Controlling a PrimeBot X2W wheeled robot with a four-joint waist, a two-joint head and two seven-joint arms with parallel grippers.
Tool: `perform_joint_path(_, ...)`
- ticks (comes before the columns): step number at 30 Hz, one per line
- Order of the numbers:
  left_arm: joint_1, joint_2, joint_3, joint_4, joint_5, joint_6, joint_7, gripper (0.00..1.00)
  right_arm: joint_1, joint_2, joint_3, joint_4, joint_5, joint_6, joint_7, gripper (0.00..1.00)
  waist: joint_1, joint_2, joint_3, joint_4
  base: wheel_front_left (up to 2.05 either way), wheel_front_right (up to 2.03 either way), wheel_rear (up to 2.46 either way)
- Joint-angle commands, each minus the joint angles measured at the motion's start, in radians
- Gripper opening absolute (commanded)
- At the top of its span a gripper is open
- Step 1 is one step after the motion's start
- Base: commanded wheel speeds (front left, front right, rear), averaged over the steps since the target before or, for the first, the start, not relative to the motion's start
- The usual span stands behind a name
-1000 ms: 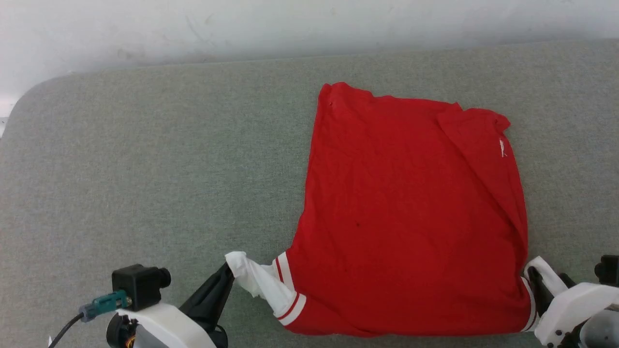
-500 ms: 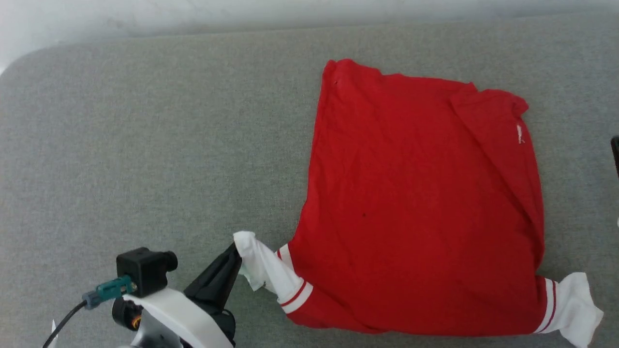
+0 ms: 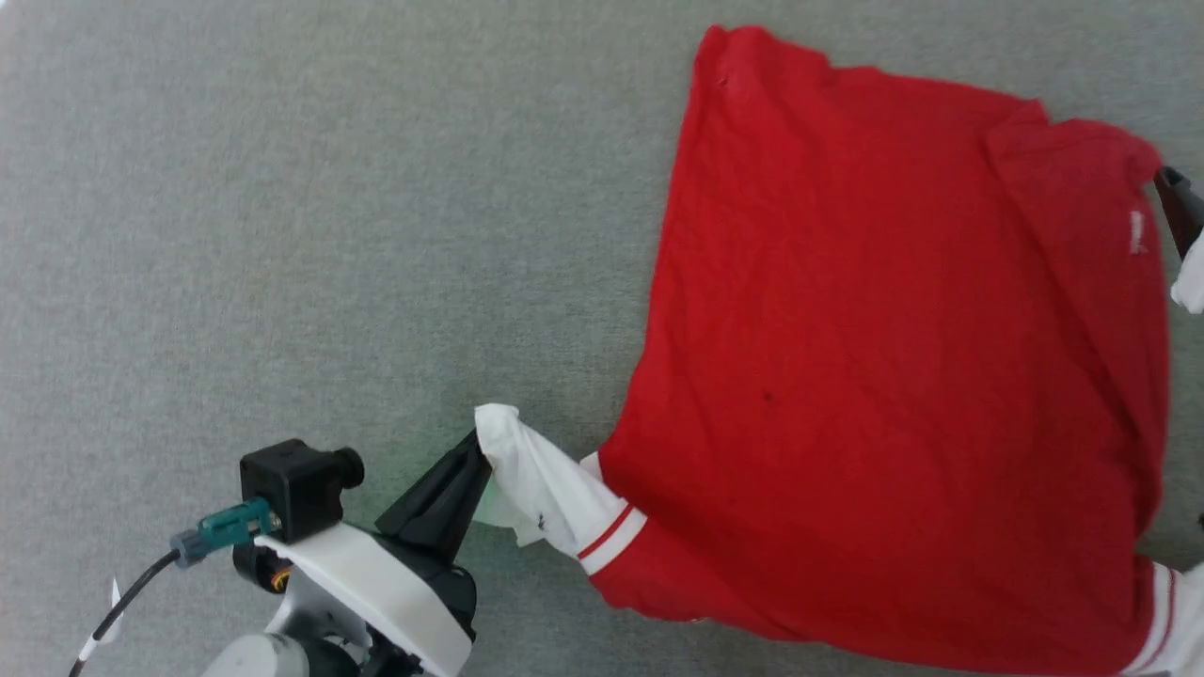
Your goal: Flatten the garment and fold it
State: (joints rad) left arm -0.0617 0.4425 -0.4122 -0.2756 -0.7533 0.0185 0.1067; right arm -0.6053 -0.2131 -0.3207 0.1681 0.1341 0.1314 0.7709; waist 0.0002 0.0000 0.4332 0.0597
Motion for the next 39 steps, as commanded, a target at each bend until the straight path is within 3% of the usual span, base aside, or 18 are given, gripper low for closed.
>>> perform_joint_path(1, -0.019, -0.007, -0.002, 0.001, 0.007, -0.006, -0.001, 0.0, -0.02, 0.0, -0.001, 0.013, -0.008, -0.001, -0.007, 1.0, -0.0002, 0.0, 0.044, 0.038, 0.0, 0.0, 0.0)
perform_joint_path(6, -0.034, -0.017, -0.008, 0.012, 0.006, -0.013, -0.009, 0.0, -0.066, -0.001, -0.003, 0.079, -0.03, -0.001, -0.028, 1.0, -0.0002, 0.0, 0.073, 0.057, 0.0, 0.0, 0.0)
perform_joint_path(7, -0.037, -0.019, -0.01, 0.015, 0.007, -0.015, -0.01, 0.0, -0.072, -0.003, -0.004, 0.09, -0.036, -0.001, -0.031, 0.95, -0.0002, 0.0, 0.077, 0.06, 0.0, 0.0, 0.0)
perform_joint_path(8, -0.041, -0.02, -0.012, 0.017, 0.007, -0.016, -0.011, 0.0, -0.077, -0.005, -0.006, 0.1, -0.041, -0.001, -0.034, 0.83, -0.0002, 0.0, 0.081, 0.063, 0.0, 0.0, 0.0)
perform_joint_path(9, -0.044, -0.022, -0.013, 0.019, 0.007, -0.018, -0.012, 0.0, -0.082, -0.005, -0.008, 0.11, -0.044, -0.001, -0.034, 0.56, -0.0002, 0.0, 0.084, 0.066, 0.0, 0.0, 0.0)
perform_joint_path(10, -0.047, -0.025, -0.015, 0.022, 0.007, -0.019, -0.013, 0.0, -0.085, -0.005, -0.01, 0.118, -0.046, -0.001, -0.035, 0.36, -0.0002, 0.0, 0.086, 0.068, 0.0, 0.0, 0.0)
perform_joint_path(11, -0.05, -0.027, -0.016, 0.024, 0.007, -0.019, -0.014, 0.0, -0.087, -0.007, -0.005, 0.125, -0.048, -0.001, -0.034, 0.0, -0.0002, 0.0, 0.088, 0.069, 0.0, 0.0, 0.0)
perform_joint_path(19, -0.062, -0.031, -0.013, 0.04, 0.01, -0.021, -0.032, 0.0, -0.096, -0.011, 0.01, 0.122, -0.036, -0.001, -0.069, 0.0, -0.0002, 0.0, 0.066, 0.049, 0.0, 0.0, 0.0)
perform_joint_path(26, -0.049, -0.024, -0.01, 0.06, 0.021, -0.009, -0.043, 0.0, -0.039, -0.016, -0.012, 0.033, 0.068, -0.001, -0.147, 0.0, -0.0002, 0.0, -0.026, 0.002, 0.0, 0.0, 0.0)
perform_joint_path(32, 0.003, -0.009, -0.004, 0.077, 0.029, 0.018, -0.051, 0.0, 0.215, -0.007, -0.119, -0.145, 0.167, -0.001, -0.162, 0.0, -0.0002, 0.0, -0.108, -0.05, 0.0, 0.0, 0.0)
perform_joint_path(39, 0.046, 0.005, -0.003, 0.076, 0.028, 0.034, -0.052, 0.0, 0.578, 0.12, -0.262, -0.34, 0.271, -0.001, -0.146, 0.0, -0.0002, 0.0, -0.143, -0.102, 0.0, 0.0, 0.0)
